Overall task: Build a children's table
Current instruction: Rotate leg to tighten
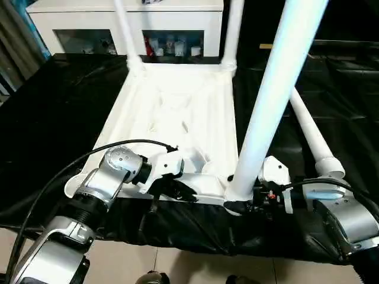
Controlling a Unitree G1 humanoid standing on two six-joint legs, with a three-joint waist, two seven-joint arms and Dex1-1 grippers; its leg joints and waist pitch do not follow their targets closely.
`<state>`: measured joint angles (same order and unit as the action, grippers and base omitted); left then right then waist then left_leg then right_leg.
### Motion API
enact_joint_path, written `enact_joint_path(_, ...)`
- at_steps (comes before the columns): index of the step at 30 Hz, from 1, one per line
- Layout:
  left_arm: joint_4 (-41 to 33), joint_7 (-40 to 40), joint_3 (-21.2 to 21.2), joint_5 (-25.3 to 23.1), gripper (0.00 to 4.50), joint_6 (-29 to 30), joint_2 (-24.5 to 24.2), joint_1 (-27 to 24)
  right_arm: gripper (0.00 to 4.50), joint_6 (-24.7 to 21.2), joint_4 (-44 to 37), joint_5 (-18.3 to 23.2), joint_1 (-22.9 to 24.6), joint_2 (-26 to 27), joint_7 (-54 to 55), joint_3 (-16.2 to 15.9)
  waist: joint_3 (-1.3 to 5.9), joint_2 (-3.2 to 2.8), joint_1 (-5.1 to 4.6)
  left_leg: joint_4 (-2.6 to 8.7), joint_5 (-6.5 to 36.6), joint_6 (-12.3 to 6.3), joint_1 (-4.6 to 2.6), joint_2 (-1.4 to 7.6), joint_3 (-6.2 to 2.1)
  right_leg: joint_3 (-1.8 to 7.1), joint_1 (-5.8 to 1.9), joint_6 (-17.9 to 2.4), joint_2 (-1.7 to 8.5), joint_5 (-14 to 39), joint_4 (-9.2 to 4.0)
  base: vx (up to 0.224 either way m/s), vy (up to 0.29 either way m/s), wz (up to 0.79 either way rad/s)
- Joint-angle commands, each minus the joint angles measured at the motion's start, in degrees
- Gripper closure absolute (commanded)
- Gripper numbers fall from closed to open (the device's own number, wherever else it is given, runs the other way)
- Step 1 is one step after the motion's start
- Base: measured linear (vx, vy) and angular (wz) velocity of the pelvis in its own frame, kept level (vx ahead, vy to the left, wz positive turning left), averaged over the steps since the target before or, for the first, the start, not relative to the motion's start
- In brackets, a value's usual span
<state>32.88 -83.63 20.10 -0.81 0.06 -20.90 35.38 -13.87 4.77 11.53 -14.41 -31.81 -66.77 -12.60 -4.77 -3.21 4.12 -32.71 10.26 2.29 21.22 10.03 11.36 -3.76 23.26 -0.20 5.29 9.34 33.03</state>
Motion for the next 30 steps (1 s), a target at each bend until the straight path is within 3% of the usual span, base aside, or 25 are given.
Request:
enact_joint_path(1,-1.0,-3.0,2.1,0.8,4.5,-0.8,1.0,0.4,1.67,-1.4,-0.4,0.2,0.2,0.3,-1.9,-2.6,3.5,0.88,-0.14,3.65,12.5,-5.17,-0.6,3.37,-1.25,2.61,-2.73,-14.8,3.39,14.4,-3.59,0.0,0.0,0.0)
enact_joint_path(6,-0.7,-2.2,2.0,1.1,4.5,-0.2,1.3,0.4,1.76,-2.5,-0.6,1.0,0.8,1.0,-1.3,-2.4,3.48,0.76,-0.09,3.65,12.6,-5.12,-0.61,3.35,-1.24,2.58,-2.73,-14.7,3.37,14.7,-3.66,0.0,0.0,0.0)
enact_joint_path(10,0.2,2.1,0.5,1.2,4.5,1.9,3.5,1.0,1.78,-2.0,0.6,0.9,0.8,4.1,4.2,-0.5,3.38,0.81,-0.03,3.73,13.3,-4.67,-0.66,3.33,-1.22,2.6,-2.63,-14.6,3.38,15.8,-3.81,0.0,0.0,0.0)
enact_joint_path(12,0.6,5.5,-0.1,0.7,4.5,3.1,5.0,1.4,1.78,-1.7,2.3,-0.4,0.2,6.5,9.3,0.9,3.24,0.97,-0.21,3.97,15.2,-3.48,-0.75,3.25,-1.39,2.56,-2.58,-13.6,3.5,19.6,-4.16,0.0,0.0,0.0)
enact_joint_path(14,0.8,11.2,-0.6,-0.4,4.5,5.3,7.6,1.9,1.78,-1.7,5.4,-2.5,-0.9,10.7,18.3,2.9,2.95,0.95,-1.01,4.21,17.7,-1.79,-0.86,3.07,-1.67,2.46,-2.32,-12.1,3.53,24.4,-4.67,0.0,0.0,0.0)
enact_joint_path(17,0.5,15.2,-0.9,-1.0,4.5,7.6,9.7,1.9,1.78,-2.1,7.0,-3.2,-1.6,13.8,24.0,4.2,2.92,1.06,-1.95,4.38,18.6,-1.1,-0.54,2.89,-1.97,2.32,-2.51,-10.9,3.51,26.0,-4.83,0.0,0.0,0.0)
enact_joint_path(23,-0.5,24.0,-1.2,-3.1,4.5,12.1,14.8,1.5,1.79,-3.2,8.3,-3.7,-1.7,21.9,34.5,6.3,3.1,0.97,-2.57,4.13,17.1,-2.28,-0.61,2.79,-1.61,2.5,-2.19,-11.6,3.26,22.7,-4.94,0.0,0.0,0.0)
enact_joint_path(27,-1.3,28.9,-1.3,-3.6,4.5,14.2,18.0,1.0,1.79,-0.9,9.3,-5.6,-1.3,26.5,40.7,6.4,3.19,0.54,-2.5,4.26,18.1,-1.89,-0.76,2.82,-1.69,2.41,-2.14,-11.3,3.24,22.9,-5.02,0.0,0.0,0.0)
enact_joint_path(29,-1.6,29.4,-1.1,-3.7,4.5,14.5,18.4,0.9,1.79,0.2,9.5,-6.0,-1.2,27.0,40.9,6.0,3.17,0.66,-2.53,4.32,18.8,-1.86,-0.72,2.77,-1.7,2.42,-2.18,-11.0,3.21,23.0,-5.08,0.0,0.0,0.0)
enact_joint_path(30,-1.7,29.4,-1.0,-3.7,4.5,14.6,18.5,0.8,1.44,0.6,9.5,-6.0,-1.1,27.1,40.7,5.8,3.16,0.61,-2.5,4.33,19.0,-2.03,-0.73,2.77,-1.69,2.44,-2.18,-10.9,3.21,22.9,-5.14,0.0,0.0,0.0)
